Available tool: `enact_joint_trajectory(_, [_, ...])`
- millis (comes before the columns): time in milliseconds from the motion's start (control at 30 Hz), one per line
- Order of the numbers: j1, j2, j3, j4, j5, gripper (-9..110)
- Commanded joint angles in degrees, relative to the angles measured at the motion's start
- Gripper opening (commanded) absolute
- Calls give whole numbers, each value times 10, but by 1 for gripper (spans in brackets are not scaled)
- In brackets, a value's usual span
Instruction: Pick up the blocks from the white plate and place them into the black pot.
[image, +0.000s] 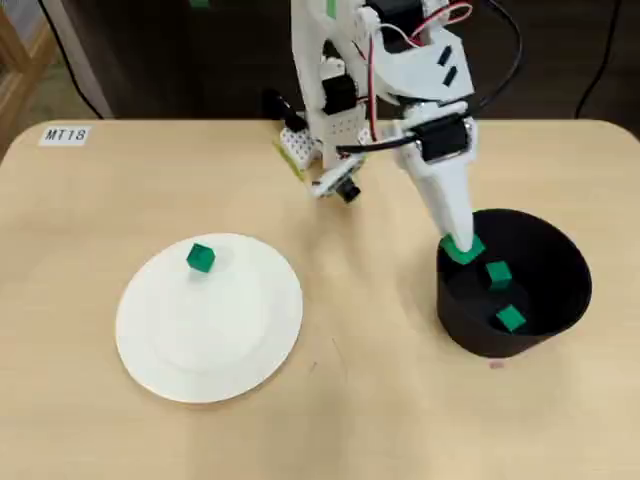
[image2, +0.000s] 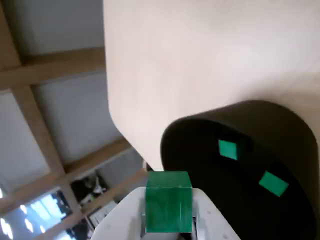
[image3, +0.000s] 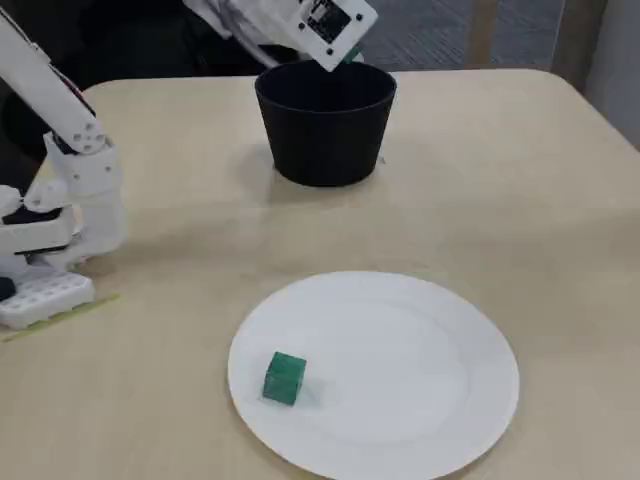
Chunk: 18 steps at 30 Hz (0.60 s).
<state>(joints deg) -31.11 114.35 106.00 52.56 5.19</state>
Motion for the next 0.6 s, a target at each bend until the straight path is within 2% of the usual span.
enact_joint_trajectory(0, [-29,-69,-112,40,-19,-2])
enact_joint_trajectory(233, [-43,-294,-438,248,-90,-2])
enact_joint_trajectory(567, [-25,-296,-442,300,-108,-2])
